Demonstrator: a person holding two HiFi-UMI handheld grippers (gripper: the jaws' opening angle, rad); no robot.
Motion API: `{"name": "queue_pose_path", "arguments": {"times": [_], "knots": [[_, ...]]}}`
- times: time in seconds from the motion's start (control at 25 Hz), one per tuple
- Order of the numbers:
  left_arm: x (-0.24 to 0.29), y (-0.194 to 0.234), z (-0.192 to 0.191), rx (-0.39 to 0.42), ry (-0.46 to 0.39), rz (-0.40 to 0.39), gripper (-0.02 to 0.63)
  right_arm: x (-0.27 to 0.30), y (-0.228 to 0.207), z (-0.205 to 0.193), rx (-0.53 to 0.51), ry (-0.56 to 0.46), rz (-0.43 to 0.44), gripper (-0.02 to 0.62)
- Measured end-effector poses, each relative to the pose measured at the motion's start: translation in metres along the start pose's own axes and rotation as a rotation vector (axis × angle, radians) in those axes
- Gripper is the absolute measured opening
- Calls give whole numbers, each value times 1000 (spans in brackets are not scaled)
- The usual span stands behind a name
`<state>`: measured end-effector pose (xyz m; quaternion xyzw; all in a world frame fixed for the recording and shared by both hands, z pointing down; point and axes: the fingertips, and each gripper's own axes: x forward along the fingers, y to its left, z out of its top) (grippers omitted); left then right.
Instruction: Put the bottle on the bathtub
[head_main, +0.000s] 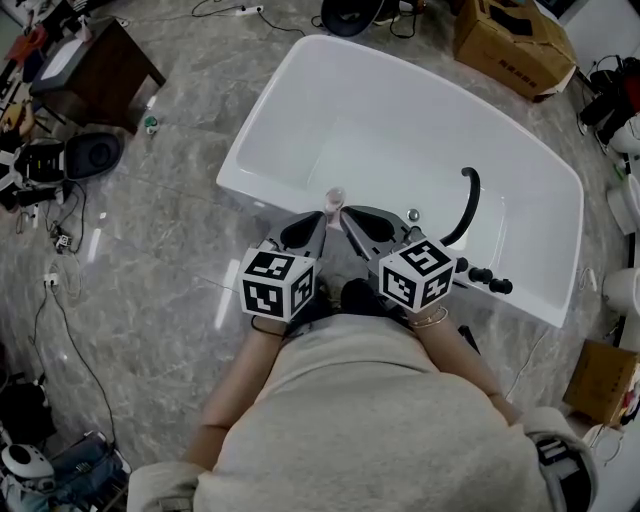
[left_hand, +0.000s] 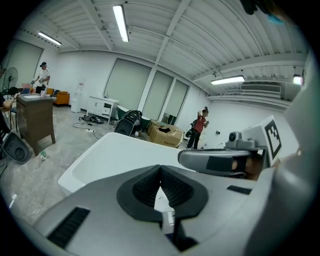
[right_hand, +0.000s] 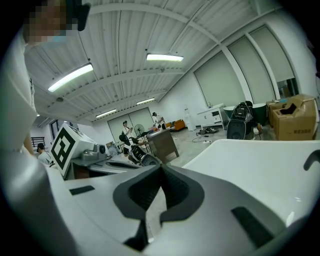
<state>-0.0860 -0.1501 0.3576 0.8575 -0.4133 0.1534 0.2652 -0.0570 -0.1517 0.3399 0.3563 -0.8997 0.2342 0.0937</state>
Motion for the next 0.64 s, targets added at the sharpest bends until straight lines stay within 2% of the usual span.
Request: {"name": "queue_pose_path", "arguments": {"times": [0.64], "knots": [[-6,2,-8,-24,16,-10,6,3,7,-12,23,22,9,-2]]}}
